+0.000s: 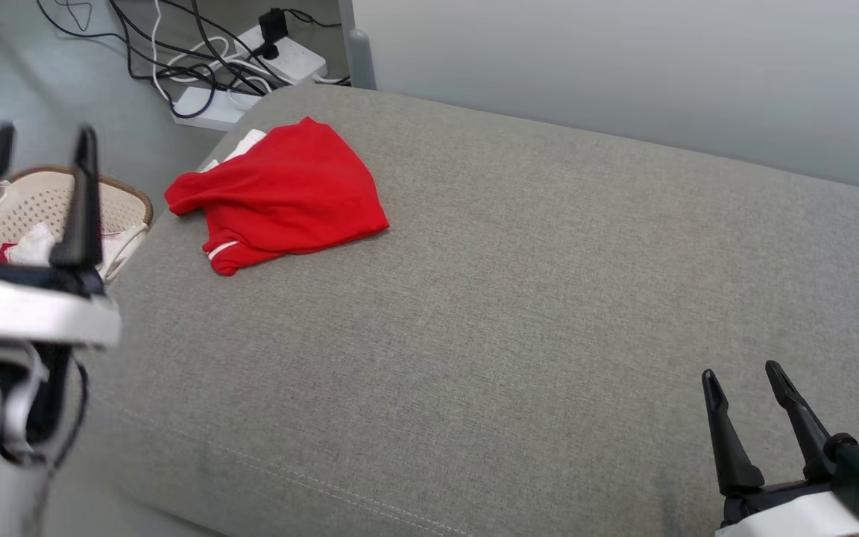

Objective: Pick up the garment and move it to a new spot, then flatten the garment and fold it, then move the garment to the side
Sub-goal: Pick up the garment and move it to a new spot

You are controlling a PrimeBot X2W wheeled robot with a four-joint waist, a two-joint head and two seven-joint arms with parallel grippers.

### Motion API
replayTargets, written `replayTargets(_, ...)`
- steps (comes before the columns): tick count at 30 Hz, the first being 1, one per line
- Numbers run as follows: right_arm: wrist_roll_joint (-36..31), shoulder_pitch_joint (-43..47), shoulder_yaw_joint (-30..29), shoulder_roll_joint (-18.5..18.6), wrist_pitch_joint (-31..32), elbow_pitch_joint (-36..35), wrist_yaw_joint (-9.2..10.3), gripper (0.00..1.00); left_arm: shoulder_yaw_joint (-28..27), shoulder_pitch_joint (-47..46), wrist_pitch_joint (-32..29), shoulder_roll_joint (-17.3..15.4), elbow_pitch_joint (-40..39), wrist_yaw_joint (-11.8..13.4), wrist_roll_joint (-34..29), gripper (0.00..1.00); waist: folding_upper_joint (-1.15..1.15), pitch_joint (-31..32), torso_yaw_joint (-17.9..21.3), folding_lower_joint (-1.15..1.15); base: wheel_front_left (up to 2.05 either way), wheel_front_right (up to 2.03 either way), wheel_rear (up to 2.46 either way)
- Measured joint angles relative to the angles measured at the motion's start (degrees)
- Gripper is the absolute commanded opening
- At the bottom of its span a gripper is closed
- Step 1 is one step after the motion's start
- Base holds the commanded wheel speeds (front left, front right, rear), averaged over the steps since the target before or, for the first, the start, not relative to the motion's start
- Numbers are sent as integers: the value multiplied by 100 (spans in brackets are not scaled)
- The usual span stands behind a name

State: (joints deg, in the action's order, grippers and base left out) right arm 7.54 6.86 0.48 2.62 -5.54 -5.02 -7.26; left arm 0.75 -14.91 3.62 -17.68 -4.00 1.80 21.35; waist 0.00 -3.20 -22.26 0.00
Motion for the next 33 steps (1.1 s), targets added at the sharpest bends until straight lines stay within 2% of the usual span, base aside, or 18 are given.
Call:
replayTargets(4,0,-154,42,79,7,-51,0,100,-122,-1530,-636,-410,651,-312,349,100,0,-162,206,0,0,0,0)
replayTargets(6,0,-234,71,105,5,-87,0,100,-120,-2181,-993,-555,1324,-486,515,100,0,-256,345,0,0,0,0)
replayTargets(11,0,-438,171,159,5,-127,0,100,-63,-3232,-1715,-744,3150,-683,825,100,0,-543,738,0,0,0,0)
replayTargets(15,42,-593,263,245,4,-120,0,100,-81,-3519,-2257,-769,4397,-677,1068,100,0,-827,1072,0,0,0,0)
replayTargets(18,62,-750,416,365,4,-119,0,100,-162,-3519,-2539,-878,5089,-544,1104,100,0,-1070,1298,0,0,0,0)
replayTargets(21,111,-925,472,510,5,-158,0,100,-243,-3513,-2659,-839,5333,-222,1132,100,0,-1436,1528,0,0,0,0)
replayTargets(33,118,-1251,500,769,101,-400,0,100,-472,-3481,-2674,-655,6128,-174,1503,100,0,-2434,1773,0,0,0,0)
